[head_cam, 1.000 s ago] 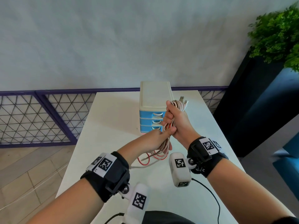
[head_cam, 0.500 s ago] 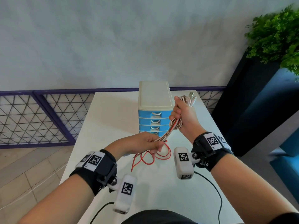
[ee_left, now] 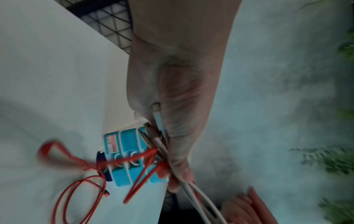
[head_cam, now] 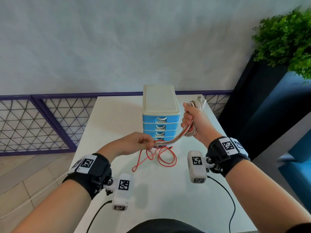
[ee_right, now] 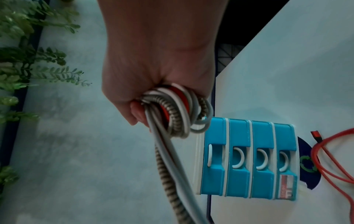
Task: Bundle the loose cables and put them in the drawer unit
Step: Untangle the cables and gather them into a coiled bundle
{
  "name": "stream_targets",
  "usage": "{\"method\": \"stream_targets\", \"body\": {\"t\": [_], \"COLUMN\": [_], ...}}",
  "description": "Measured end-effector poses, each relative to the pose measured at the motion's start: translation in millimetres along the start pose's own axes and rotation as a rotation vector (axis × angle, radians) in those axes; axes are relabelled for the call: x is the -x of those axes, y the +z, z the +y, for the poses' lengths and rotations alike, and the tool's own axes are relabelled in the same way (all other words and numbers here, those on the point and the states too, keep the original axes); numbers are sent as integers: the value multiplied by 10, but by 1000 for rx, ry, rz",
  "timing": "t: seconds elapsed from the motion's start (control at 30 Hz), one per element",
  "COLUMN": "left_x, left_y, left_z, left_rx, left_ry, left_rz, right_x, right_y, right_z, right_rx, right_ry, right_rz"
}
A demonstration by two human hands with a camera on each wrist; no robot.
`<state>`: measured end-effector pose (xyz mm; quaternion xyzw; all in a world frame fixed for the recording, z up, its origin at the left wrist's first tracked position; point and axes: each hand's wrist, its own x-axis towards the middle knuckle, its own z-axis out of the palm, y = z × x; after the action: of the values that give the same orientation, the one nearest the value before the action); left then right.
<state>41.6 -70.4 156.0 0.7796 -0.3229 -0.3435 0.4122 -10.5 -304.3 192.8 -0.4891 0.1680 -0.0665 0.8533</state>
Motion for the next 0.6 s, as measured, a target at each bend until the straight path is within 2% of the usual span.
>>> {"method": "stream_targets", "body": {"t": [0.13, 0.23, 0.37, 0.5, 0.6], "left_x": [-100, -95, -88, -84, -90], "left_y": [-54, -53, -60, -100, -130], "left_z": [122, 305, 431, 480, 446], "left_rx": [-474, -705, -757, -692, -623], "left_ry": [71, 190, 300, 273, 241], "left_rz": [250, 328, 414, 502, 462], "right_x": [66, 123, 160, 174, 189], "right_y": [128, 230, 350, 355, 312], "right_z": [25, 12, 45, 97, 143], "right_rx": [336, 731, 943, 1041, 1055], "right_ry": [23, -8, 1, 16, 31], "right_rz": [-77, -132, -190, -245, -307]}}
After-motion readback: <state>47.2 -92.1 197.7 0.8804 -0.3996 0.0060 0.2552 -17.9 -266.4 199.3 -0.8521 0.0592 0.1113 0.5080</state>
